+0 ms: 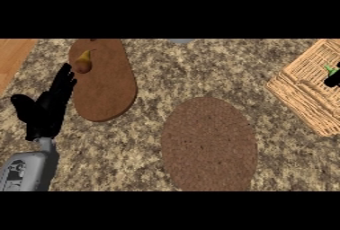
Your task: Pick the eggplant from the placemat and place it in the basket
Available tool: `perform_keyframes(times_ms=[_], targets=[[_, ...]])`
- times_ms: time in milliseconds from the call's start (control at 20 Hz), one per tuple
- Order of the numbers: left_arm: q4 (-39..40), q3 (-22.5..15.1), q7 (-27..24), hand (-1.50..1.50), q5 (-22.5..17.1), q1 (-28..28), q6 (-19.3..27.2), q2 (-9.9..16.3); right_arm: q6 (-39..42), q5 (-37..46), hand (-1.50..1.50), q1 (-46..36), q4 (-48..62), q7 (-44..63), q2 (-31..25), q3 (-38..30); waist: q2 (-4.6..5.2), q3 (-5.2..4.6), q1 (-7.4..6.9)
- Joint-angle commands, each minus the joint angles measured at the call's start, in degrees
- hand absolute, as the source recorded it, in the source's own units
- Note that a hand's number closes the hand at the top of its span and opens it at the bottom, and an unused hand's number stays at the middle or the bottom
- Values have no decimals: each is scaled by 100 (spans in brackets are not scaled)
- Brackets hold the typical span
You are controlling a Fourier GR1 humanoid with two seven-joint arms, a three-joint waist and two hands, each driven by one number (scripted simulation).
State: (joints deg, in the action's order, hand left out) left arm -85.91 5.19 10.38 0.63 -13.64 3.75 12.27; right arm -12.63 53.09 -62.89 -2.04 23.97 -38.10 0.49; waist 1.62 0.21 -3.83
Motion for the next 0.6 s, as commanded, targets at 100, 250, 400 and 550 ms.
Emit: perform_keyframes(times_ms=[100,250,400,550], targets=[[-10,-77,-148,0,22,220,-16,-110,-931,-438,-150,99,-421,-160,82,-448,-10,5,24],[-161,-55,41,0,89,187,118,-103,-1191,-773,-150,146,-608,-476,-64,-792,-63,3,105],[6,82,-107,0,-43,78,-115,86,-1632,-1074,-150,40,-709,-361,-69,-1133,-24,3,63],[167,235,-255,0,-84,179,-73,100,-2010,-1438,-150,75,-899,-362,-36,-1504,-89,-7,191]])
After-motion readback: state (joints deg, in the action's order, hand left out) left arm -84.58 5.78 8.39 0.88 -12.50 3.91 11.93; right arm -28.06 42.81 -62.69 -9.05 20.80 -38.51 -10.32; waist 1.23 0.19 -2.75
